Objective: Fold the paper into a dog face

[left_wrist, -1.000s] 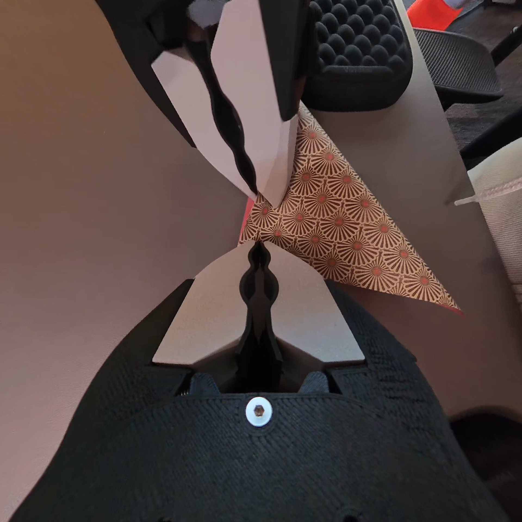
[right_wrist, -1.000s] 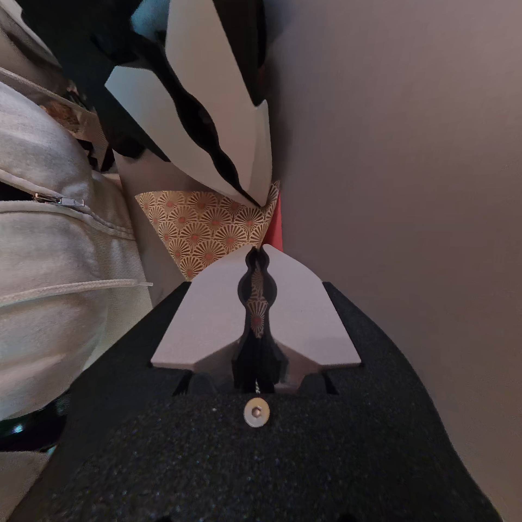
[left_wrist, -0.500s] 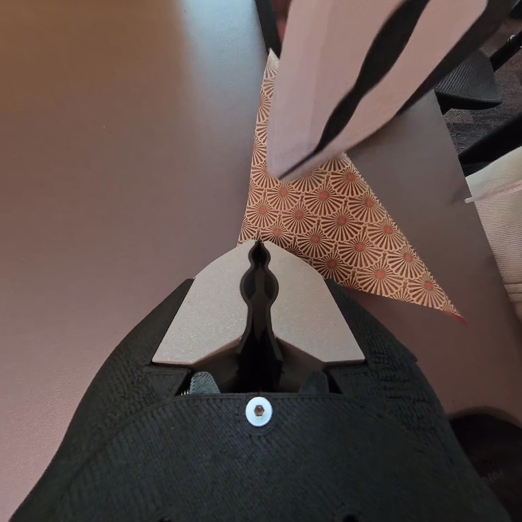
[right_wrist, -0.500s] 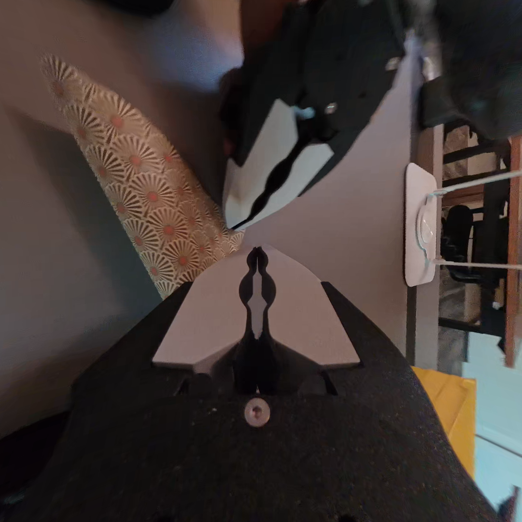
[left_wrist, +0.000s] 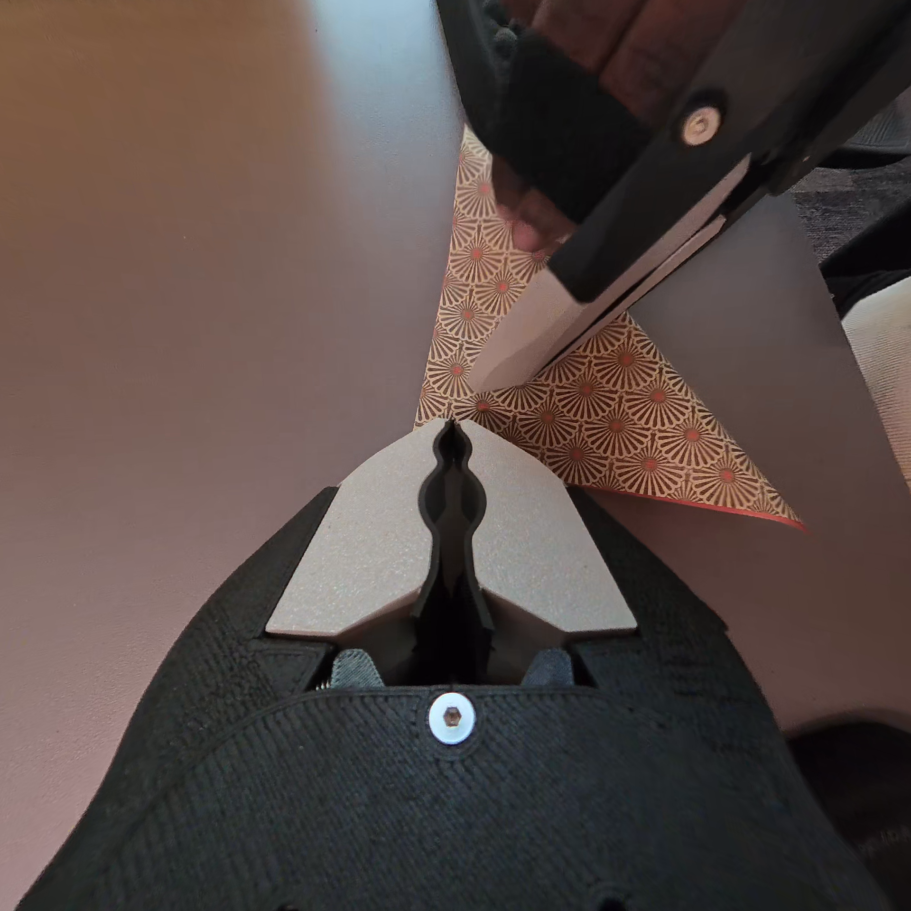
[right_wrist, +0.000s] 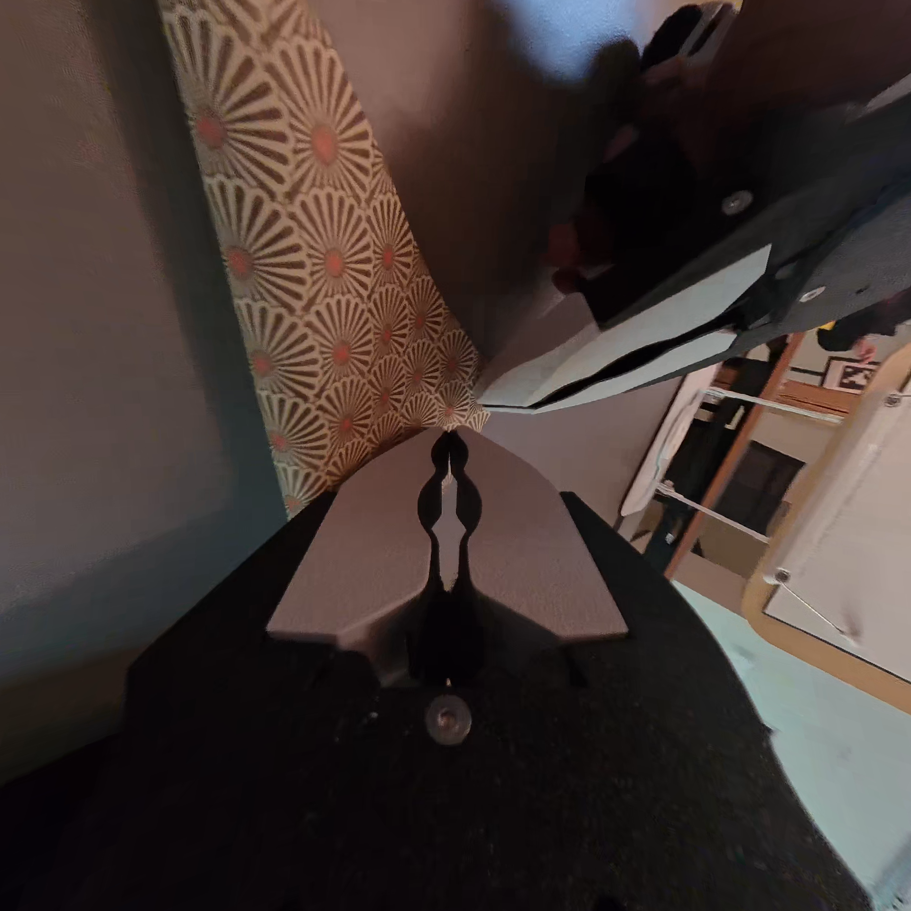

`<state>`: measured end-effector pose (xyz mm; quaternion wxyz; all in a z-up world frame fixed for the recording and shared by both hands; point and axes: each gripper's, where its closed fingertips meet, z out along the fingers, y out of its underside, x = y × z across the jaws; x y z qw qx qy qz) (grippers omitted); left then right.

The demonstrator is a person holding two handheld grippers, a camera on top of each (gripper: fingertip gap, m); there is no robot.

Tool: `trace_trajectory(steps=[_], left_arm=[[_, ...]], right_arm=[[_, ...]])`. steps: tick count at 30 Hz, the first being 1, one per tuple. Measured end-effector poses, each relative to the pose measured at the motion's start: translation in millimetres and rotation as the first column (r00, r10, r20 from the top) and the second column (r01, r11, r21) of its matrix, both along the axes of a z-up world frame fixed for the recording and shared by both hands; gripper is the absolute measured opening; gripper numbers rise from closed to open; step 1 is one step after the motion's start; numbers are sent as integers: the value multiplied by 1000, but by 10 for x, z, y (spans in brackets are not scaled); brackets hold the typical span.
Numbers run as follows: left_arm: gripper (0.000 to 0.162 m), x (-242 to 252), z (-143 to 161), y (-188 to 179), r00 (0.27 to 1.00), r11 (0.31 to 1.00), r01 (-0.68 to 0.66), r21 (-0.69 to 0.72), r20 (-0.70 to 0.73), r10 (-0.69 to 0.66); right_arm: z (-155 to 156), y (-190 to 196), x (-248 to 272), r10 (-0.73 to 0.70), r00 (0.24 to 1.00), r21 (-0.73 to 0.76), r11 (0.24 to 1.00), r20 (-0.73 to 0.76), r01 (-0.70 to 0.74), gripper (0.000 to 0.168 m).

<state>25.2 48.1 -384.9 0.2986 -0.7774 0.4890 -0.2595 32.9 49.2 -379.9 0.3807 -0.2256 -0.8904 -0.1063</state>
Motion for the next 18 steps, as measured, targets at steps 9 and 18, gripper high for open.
trace_trajectory(steps=[9, 18], left_arm=[[2, 1, -1, 2, 1000, 1000, 12, 5, 1, -12], [2, 0, -2, 3, 1000, 1000, 16, 0, 5, -16]], right_arm=[[13, -155, 283, -32, 994, 56, 998, -101, 38, 0], [20, -299, 491, -33, 992, 102, 994, -119, 45, 0]])
